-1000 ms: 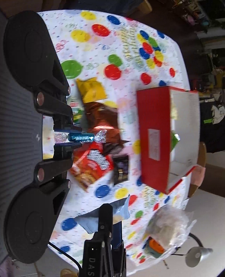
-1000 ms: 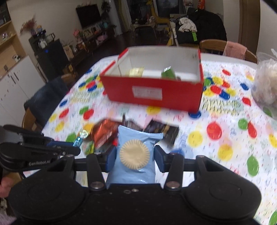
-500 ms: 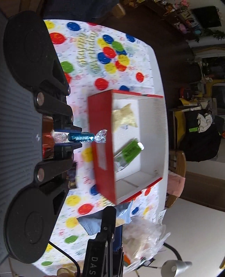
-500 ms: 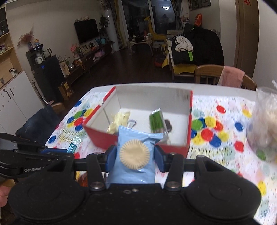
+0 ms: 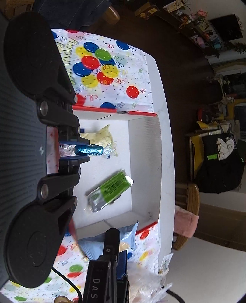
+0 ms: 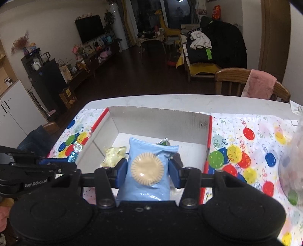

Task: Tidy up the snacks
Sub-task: 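Carry the cookie packet and blue candy over the red box, then open both grippers to drop the cookie packet and candy in the box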

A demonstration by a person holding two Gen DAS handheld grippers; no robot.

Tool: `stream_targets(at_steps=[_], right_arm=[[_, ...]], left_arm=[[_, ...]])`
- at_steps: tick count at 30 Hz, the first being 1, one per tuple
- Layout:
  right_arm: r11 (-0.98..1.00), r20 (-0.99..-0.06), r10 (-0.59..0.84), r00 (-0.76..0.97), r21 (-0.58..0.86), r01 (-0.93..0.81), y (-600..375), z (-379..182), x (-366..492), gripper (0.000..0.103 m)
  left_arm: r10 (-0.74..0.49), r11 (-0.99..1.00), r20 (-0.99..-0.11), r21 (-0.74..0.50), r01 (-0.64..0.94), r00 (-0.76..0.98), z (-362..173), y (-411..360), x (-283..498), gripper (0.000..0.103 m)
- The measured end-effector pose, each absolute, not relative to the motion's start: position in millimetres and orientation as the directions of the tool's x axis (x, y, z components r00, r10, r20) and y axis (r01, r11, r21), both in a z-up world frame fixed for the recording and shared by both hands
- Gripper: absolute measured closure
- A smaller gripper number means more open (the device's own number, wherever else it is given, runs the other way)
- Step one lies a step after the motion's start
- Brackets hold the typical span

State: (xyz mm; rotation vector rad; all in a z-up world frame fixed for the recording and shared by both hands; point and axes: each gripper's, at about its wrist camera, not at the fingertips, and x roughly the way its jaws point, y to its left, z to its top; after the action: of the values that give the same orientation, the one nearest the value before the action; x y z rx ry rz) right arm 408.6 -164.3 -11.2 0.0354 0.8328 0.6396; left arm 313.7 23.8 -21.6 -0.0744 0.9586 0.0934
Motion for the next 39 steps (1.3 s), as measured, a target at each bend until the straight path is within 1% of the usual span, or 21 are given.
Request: stream_targets(at_steps=[10,15,24,39], right_arm=[[0.782,-0.747,0.524,0.409,0.231,-0.579,-117.0,-39.3,454.5,0.057],[0.766,-0.793,0.505,0.340,0.231,-0.599,-94.5,-60.0,474.3,0.057],[0.720,-0.845,0.471,0.256,0.200,-0.665,-63.4,-89.0,484.2,0.057],[0.685,-0.884,0.425,0.196,0.173,-0.707,-50.6,-114.5,487.0,0.057]], left_arm=[[0.129,0.986,-0.863,0.062,-0.152,0.488,-43.7,33.4,361.4,0.092],[0.137,0.985,-0.888,0.076,-0.155,0.440,-56.9,39.3,379.3,0.092],[0.151,0.985,-0.925,0.109,-0.137,0.348,-80.5,41.6,393.1,0.092],[0.173,0.983,-0.947,0.150,-0.103,0.270,-100.6,32.8,398.2,0.092]])
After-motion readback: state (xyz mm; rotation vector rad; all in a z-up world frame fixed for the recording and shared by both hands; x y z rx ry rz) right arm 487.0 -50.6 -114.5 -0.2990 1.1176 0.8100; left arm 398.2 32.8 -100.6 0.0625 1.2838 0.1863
